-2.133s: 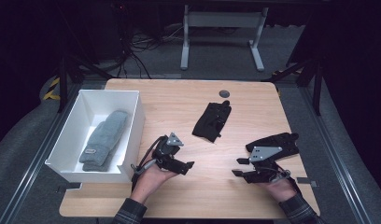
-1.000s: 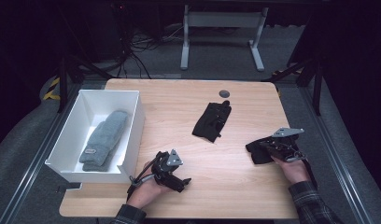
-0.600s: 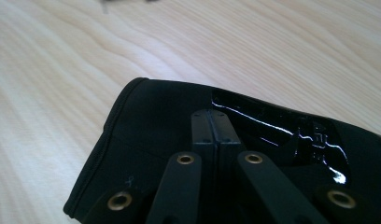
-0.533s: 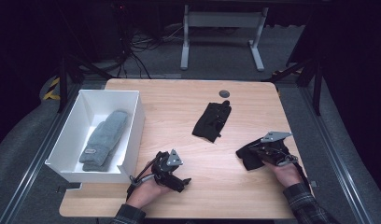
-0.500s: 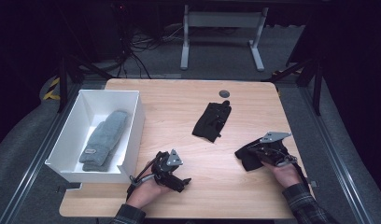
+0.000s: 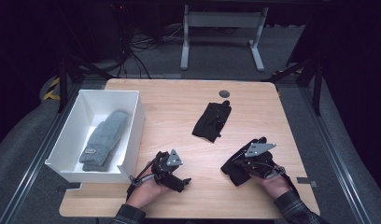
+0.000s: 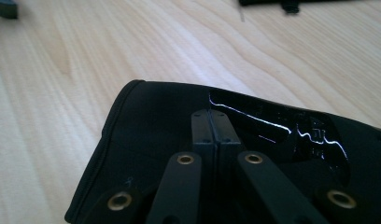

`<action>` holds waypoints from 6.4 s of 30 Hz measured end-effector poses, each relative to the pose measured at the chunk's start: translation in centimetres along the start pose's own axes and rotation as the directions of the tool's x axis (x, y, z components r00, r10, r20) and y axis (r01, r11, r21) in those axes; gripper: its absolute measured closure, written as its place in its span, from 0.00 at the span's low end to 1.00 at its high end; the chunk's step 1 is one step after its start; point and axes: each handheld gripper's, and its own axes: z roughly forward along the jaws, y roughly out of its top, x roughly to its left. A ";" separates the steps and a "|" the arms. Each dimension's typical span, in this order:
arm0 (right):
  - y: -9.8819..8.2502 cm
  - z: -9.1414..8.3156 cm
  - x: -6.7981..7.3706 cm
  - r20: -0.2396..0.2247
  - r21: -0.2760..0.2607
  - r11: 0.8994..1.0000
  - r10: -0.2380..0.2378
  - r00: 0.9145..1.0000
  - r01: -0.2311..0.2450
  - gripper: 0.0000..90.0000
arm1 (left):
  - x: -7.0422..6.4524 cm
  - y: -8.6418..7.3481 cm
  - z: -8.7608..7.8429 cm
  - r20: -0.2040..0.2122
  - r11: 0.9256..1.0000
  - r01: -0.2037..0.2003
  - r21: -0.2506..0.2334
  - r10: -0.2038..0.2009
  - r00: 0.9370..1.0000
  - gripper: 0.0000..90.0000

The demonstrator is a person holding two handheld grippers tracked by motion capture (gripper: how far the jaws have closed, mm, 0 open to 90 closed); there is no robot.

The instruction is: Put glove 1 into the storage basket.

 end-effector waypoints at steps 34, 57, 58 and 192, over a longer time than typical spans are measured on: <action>0.0 -0.2 -9.2 0.191 -0.047 0.987 0.159 0.969 -0.153 1.00 | 0.0 0.0 0.0 -0.002 1.000 0.000 0.001 0.000 1.000 0.01; 2.8 2.8 -2.6 -0.100 -0.059 0.995 -0.083 0.991 0.078 1.00 | 0.0 0.0 0.0 -0.002 1.000 0.000 0.002 0.000 1.000 0.01; 2.8 2.8 -2.5 -0.104 -0.059 0.995 -0.086 0.991 0.080 1.00 | 0.0 0.0 0.0 -0.002 1.000 -0.001 0.002 0.001 1.000 0.01; -6.6 -3.4 -6.2 0.145 -0.098 0.986 0.150 0.978 -0.137 0.17 | 2.4 8.5 0.8 0.074 0.995 0.046 0.086 -0.052 0.996 1.00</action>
